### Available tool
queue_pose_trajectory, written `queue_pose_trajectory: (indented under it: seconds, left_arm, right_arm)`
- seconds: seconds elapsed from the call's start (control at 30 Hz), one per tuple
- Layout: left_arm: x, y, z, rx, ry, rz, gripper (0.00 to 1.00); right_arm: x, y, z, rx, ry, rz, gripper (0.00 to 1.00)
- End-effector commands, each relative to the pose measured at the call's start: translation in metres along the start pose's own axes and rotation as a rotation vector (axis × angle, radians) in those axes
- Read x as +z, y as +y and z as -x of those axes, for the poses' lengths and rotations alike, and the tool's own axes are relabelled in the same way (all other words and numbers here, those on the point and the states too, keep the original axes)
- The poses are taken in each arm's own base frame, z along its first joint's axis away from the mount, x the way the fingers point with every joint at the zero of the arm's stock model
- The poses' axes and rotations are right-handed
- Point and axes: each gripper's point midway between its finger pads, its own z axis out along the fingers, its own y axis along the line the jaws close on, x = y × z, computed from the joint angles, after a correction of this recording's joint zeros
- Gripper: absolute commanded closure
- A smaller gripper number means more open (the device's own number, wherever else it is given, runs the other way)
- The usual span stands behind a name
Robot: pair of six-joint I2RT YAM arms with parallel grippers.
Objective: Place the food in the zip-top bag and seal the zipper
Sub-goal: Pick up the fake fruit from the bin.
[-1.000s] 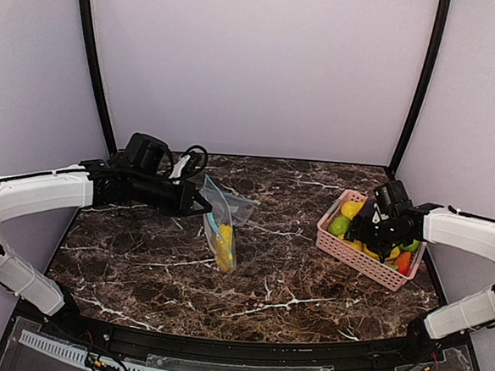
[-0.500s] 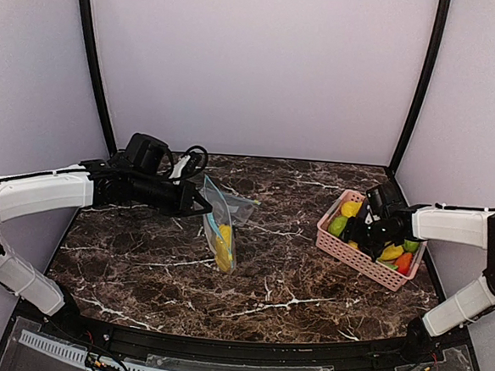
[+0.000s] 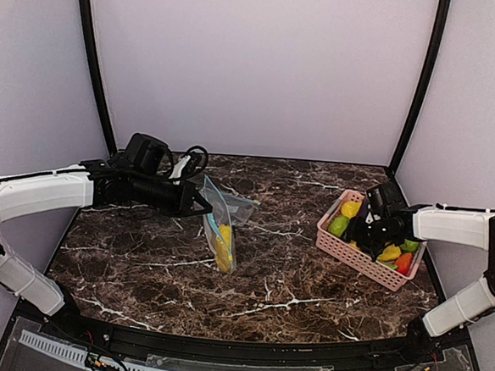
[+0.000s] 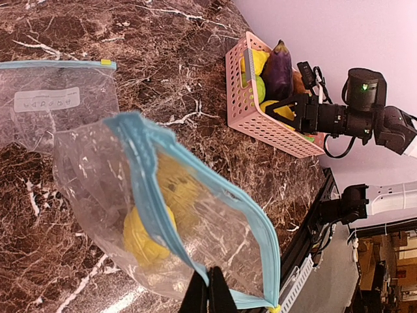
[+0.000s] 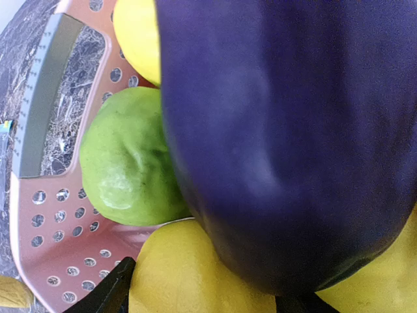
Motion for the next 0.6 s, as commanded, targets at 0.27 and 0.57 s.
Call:
queue_pose_trajectory:
  seconds: [0.27, 0.57]
  left_arm:
    - [-0.005, -0.001, 0.006, 0.011, -0.011, 0.005, 0.99]
    - [-0.004, -0.025, 0.013, 0.07, -0.014, -0.099, 0.99]
  right_arm:
    - [-0.067, 0.003, 0.029, -0.001, -0.202, 0.052, 0.39]
    - [-0.152, 0.111, 0.031, -0.342, -0.316, 0.587, 0.4]
